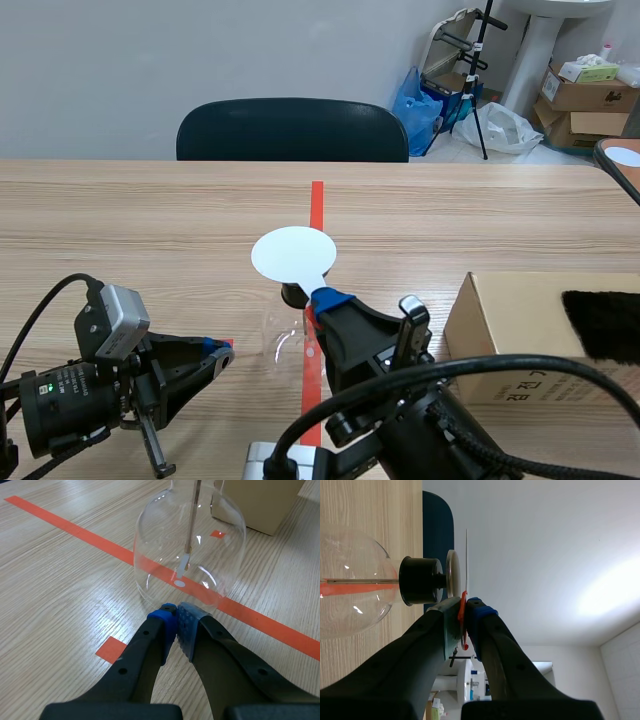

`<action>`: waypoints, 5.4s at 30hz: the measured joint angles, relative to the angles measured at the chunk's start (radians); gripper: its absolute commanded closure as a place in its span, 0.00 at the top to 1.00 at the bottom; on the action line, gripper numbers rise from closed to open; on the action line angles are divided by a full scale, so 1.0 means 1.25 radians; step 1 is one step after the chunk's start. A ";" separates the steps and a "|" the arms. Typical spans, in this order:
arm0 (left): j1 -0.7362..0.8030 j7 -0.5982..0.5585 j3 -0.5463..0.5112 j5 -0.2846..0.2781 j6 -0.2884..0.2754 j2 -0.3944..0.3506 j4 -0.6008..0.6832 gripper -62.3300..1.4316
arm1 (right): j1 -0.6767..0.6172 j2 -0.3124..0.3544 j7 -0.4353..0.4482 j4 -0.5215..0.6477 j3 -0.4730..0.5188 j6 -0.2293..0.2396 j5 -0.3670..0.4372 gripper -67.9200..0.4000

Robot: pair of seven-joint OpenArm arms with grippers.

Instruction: Do the electroscope experiment

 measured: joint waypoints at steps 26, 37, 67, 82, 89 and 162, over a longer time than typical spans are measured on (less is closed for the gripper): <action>0.000 0.000 0.000 0.000 0.000 0.000 0.000 0.07 | 0.000 0.000 -0.280 0.000 0.000 0.000 0.000 0.03; 0.000 0.000 0.000 0.000 0.000 0.000 0.000 0.07 | 0.000 0.000 -0.497 0.001 0.000 0.000 0.000 0.03; 0.000 0.000 0.000 0.000 0.000 0.000 0.000 0.07 | 0.000 0.000 -0.144 0.001 0.000 0.000 0.000 0.03; 0.000 0.000 0.000 0.000 0.000 0.000 0.000 0.07 | 0.000 0.000 -0.030 0.001 0.000 0.000 0.000 0.03; 0.000 0.000 0.000 0.000 0.000 0.000 0.000 0.07 | 0.000 0.000 -0.030 0.001 0.000 0.000 0.000 0.03; 0.000 0.000 0.000 0.000 0.000 0.000 0.000 0.07 | 0.000 0.000 -0.471 0.001 0.000 0.000 0.000 0.03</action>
